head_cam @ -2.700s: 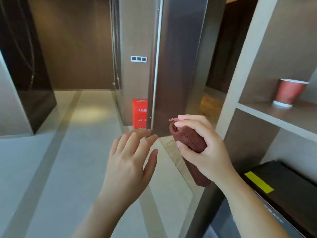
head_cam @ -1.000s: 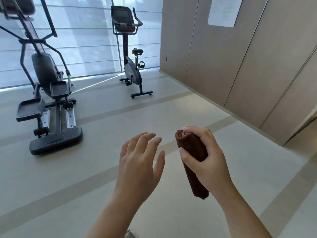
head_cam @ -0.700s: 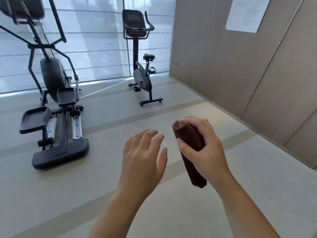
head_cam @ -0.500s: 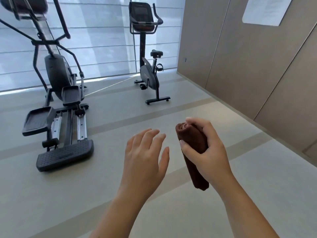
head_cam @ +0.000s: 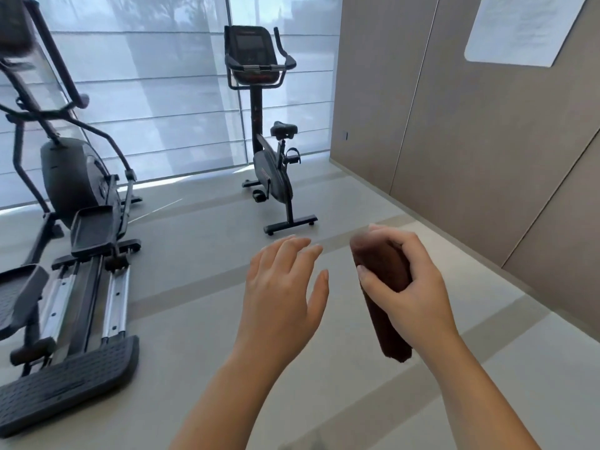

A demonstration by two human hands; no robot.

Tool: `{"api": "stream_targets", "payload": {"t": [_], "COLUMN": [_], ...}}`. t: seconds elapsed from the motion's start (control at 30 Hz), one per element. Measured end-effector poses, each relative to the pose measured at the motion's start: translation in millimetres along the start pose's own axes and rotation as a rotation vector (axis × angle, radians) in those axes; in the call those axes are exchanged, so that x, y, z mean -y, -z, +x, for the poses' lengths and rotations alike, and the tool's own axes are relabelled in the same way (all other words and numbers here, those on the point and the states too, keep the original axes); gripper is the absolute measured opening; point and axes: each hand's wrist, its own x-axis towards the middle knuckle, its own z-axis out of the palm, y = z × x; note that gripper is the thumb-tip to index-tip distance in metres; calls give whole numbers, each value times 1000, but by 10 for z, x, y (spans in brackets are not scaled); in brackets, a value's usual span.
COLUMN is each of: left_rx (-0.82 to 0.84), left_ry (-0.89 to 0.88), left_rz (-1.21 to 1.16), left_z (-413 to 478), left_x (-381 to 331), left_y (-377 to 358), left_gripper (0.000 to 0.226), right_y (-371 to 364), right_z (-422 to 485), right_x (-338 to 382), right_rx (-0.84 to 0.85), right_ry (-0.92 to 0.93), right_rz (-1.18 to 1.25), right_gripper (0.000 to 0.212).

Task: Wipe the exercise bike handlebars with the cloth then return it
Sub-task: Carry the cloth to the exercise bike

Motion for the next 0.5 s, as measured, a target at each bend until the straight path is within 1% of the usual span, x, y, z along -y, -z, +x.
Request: {"api": "stream_targets", "payload": {"t": [0.1,0.23,0.33,0.43,0.5], "left_rx": [-8,-11,-13,-12,-21], "left_ry": [19,58,94,114,141], "left_rz": [-10,-8,-13,-13,-8], "left_z": [504,1067,1480,1937,2280], "left_x": [270,791,1300,1914,2366], "left_y": [-294,-664,-995,-1289,-1413], "left_gripper": [38,38,37,36,32], "right_y": [-152,-538,-929,-1408,-1767], "right_z": [615,1332,1892,2491,2925], "right_x": [-266,-661,-996,-1297,-1445], "right_rx": [31,103,142,129,114], "right_ry": [12,17,23,6,-3], "right_rz": [-5,-7,-8,16,32], "right_gripper": [35,38,44,39,37]}}
